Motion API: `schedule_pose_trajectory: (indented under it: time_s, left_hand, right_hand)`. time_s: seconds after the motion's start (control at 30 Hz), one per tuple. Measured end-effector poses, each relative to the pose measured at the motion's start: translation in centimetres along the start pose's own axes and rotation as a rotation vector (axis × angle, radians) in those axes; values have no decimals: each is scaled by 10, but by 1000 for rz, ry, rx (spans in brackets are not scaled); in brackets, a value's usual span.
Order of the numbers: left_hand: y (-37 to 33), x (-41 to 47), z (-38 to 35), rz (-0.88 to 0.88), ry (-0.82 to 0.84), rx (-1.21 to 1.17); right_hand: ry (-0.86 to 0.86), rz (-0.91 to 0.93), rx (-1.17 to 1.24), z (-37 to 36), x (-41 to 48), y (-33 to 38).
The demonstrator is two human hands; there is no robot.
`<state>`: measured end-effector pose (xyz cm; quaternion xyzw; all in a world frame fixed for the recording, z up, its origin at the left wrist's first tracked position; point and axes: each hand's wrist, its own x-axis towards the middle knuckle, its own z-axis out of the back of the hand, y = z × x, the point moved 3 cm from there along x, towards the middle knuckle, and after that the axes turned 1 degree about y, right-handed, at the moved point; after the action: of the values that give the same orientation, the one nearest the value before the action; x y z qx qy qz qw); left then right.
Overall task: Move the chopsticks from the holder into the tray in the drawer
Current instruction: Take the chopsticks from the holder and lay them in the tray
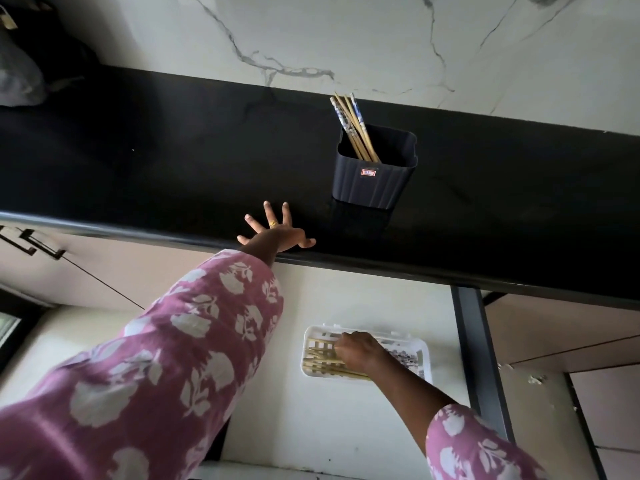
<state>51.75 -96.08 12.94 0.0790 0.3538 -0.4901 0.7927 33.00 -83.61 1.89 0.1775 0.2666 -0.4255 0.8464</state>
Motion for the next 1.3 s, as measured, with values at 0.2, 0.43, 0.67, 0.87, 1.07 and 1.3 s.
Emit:
schedule_pose_trajectory:
  time_s: [0.2,0.43,0.67,0.87,1.07,1.3]
  left_hand:
    - [1,5,-2,6,9,-12]
    - [-2,-3,0,10,-17,5]
    - [-2,2,-2,24,-14,13]
    - [-1,1,-1,19,-7,0]
    - [-2,-13,3,5,-2,-6]
    - [-1,-19,6,-5,-2,-12]
  right_hand:
    - [-17,-51,-8,-16,9,3]
    - [-43,-24,-26,-22,4,-2]
    - [-130,-6,-126,-19,-3,-10]
    - [-398,180,-221,31,-25,-24]
    - [-852,288,-36,116,-50,-47]
    - [-1294,199,-49,219,-63,-90]
